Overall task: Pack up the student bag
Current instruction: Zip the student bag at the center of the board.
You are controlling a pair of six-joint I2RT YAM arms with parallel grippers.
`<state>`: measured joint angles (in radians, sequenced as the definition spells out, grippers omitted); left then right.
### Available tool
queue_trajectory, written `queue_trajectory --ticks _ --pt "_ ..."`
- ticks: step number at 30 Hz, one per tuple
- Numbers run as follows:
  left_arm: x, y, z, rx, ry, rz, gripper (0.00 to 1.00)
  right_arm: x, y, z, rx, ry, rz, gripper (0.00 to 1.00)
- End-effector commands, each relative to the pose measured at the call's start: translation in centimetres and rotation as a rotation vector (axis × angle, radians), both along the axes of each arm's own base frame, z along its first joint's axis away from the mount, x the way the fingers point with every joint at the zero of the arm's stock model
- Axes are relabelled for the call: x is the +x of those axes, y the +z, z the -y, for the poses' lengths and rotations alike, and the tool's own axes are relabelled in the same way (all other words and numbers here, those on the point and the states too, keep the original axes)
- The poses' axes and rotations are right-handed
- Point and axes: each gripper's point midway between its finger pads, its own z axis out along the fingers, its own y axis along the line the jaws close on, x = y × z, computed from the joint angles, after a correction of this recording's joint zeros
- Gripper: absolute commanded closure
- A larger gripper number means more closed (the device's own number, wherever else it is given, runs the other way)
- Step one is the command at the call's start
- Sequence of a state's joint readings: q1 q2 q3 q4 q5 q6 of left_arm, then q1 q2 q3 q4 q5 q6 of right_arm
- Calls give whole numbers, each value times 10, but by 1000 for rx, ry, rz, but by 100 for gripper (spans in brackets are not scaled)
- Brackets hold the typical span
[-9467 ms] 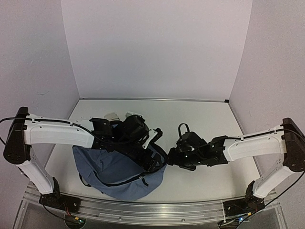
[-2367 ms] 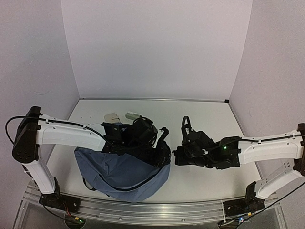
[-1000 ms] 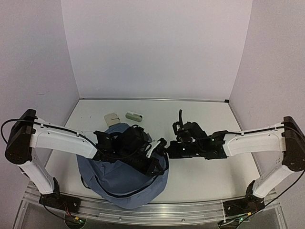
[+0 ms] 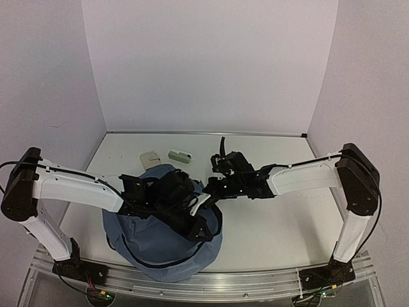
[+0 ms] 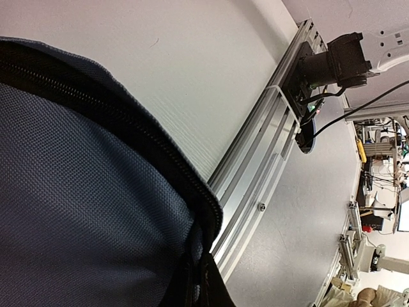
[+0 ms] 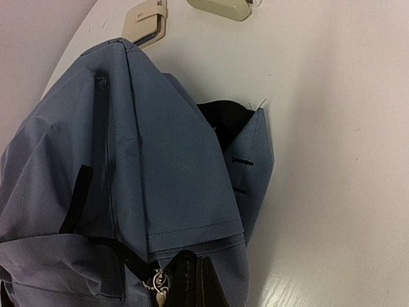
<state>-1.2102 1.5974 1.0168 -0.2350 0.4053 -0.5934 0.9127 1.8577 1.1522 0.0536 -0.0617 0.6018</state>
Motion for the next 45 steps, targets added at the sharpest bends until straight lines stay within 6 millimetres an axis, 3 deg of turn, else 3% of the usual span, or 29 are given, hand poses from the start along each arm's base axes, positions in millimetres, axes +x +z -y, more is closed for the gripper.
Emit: queue_trajectory --ticks 1,6,11,15,16,19,22,26,29,33,35,37,40,43,45 --pt "-49 10 -11 8 -147 -124 100 47 51 -16 144 -68 150 100" --pt "-42 11 -10 15 -114 -94 100 49 55 -17 158 -62 152 100" --pt "-12 10 1 46 -9 21 100 36 90 -5 209 -46 173 97" --pt "9 19 27 -1 28 90 100 30 104 39 152 -144 172 40" --pt "15 20 34 -11 38 102 100 31 107 54 132 -182 174 31" --pt "34 30 55 -59 70 140 100 27 113 95 82 -276 161 14" --pt "56 43 76 -111 114 180 100 19 120 137 51 -384 149 5" --pt "90 59 98 -173 199 220 100 6 137 184 59 -513 156 2" --pt "118 74 113 -234 261 226 100 -7 149 205 81 -563 175 2" --pt "159 82 126 -256 341 215 100 -22 156 212 132 -552 164 2" --pt "174 80 128 -255 366 205 98 -28 151 207 144 -520 133 2" --pt "182 84 128 -260 374 203 89 -35 141 201 155 -479 85 3" --pt "184 95 120 -260 356 241 58 -47 124 188 195 -424 -3 9" --pt "184 100 95 -210 379 294 38 -58 110 181 204 -388 -52 13" --pt "184 103 70 -168 403 317 30 -63 102 179 197 -368 -72 12"
